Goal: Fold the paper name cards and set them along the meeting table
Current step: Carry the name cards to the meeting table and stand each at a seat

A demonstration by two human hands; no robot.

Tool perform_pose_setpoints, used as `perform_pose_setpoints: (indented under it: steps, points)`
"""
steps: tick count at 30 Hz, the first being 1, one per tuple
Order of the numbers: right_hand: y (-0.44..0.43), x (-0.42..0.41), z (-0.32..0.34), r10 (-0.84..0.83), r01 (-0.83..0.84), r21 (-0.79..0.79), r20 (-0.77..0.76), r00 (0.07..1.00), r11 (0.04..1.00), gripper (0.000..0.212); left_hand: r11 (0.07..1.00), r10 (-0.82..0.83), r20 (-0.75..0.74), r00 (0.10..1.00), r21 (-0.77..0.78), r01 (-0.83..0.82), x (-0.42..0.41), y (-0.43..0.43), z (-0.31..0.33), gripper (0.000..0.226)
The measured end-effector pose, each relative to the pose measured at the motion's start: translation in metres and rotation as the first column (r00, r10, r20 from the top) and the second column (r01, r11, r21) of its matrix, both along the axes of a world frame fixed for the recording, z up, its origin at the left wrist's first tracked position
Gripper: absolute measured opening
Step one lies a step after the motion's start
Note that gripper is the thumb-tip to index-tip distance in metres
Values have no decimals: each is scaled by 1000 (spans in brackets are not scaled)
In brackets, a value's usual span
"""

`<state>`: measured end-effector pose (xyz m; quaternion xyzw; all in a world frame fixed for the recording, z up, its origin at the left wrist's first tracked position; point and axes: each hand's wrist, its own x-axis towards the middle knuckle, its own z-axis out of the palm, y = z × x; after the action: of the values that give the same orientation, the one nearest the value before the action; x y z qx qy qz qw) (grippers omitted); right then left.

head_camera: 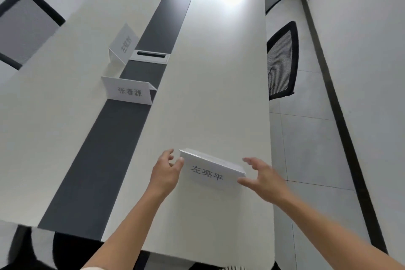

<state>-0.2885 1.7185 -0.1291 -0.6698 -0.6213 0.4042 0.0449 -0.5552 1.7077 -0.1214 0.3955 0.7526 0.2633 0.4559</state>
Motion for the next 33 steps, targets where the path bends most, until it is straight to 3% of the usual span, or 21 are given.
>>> perform_pose_setpoints:
  steps: [4, 8, 14, 18, 20, 23, 25, 30, 33]
  points:
    - [21, -12, -34, 160, -143, -153, 108, 981, 978, 83, 997, -55, 6, 998, -57, 56, 6, 5, -23, 56]
    - [29, -10, -49, 174, -165, -145, 53, 983, 975, 58, 996, -87, -46, 995, -39, 85, 7, 4, -25, 59]
    - [32, 7, -19, 157, -182, -85, -243, 957, 980, 39, 974, -99, -92, 991, 196, 115, 6, 6, 7, 51]
    - [46, 18, 31, 76, -112, -47, -483, 872, 993, 32, 917, -132, -38, 991, 374, 137, -11, 21, 46, 46]
    - [56, 19, 56, 30, -95, -82, -578, 815, 992, 32, 924, -167, 34, 985, 353, 145, -22, 31, 59, 56]
    - [68, 10, 81, 60, -167, -128, -590, 805, 978, 39, 955, -194, 338, 921, 280, 98, -34, 37, 61, 76]
    - [72, 2, 85, 65, -223, -194, -597, 799, 955, 36, 960, -202, 470, 859, 270, 78, -39, 33, 60, 76]
    - [63, -18, 71, 36, -314, -351, -615, 787, 882, 26, 982, -114, 599, 793, 188, -1, -53, -2, 46, 81]
    - [55, -25, 53, -22, -278, -374, -629, 777, 885, 40, 987, 36, 656, 754, 93, -128, -59, -32, 31, 61]
